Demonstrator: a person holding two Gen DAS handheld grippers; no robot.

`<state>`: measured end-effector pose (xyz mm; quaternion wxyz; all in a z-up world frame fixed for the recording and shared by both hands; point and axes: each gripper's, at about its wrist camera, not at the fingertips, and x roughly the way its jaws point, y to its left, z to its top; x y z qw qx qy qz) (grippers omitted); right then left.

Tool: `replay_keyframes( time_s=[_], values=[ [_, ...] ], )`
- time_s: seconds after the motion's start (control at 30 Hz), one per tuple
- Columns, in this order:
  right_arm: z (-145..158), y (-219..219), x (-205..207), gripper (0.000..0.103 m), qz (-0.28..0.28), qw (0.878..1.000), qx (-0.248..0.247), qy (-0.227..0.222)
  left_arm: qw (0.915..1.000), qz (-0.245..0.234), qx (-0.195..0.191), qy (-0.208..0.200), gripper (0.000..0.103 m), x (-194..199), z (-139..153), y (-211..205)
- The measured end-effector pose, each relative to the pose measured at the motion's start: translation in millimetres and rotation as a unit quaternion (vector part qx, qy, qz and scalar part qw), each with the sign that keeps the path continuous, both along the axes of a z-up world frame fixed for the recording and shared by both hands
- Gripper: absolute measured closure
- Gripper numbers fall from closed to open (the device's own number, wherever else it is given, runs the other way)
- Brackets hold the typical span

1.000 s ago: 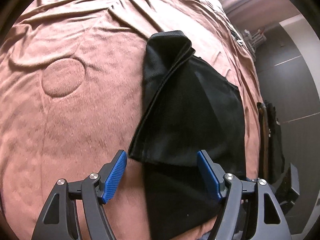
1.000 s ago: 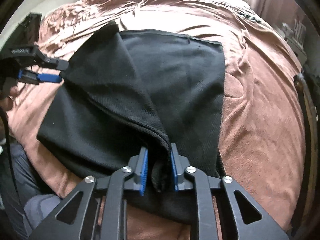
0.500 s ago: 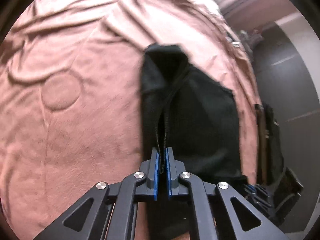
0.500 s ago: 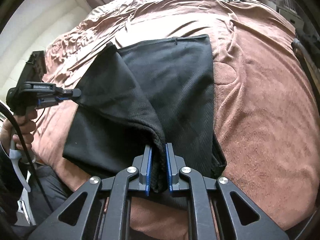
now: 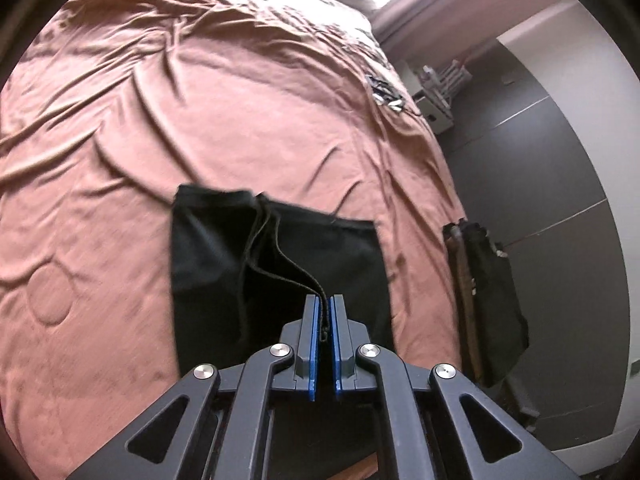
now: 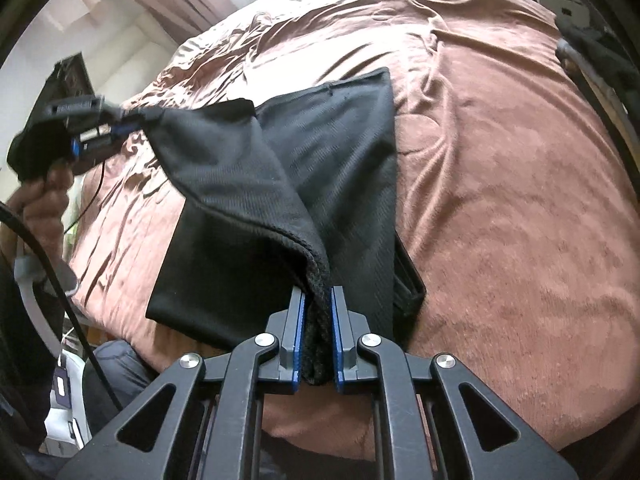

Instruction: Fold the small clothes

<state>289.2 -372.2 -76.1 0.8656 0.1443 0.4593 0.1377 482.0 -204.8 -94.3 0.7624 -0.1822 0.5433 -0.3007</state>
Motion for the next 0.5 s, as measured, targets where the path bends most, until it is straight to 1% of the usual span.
replay_keyframes(
  time_s=[0.2, 0.4, 0.5],
  values=[
    [-4, -7, -7, 0.095, -0.006, 1.000, 0.013, 0.002, 0.9998, -0.020, 0.000, -0.006, 0.097, 12, 7, -36],
    [-8, -14, -10, 0.095, -0.014, 1.000, 0.026, 0.003, 0.9996, -0.025, -0.008, -0.002, 0.097, 30, 3, -65],
    [-12, -19, -11, 0.095, -0.018, 0.999, 0.034, 0.004, 0.9996, -0.027, -0.005, -0.003, 0.097, 40, -3, -80]
  ],
)
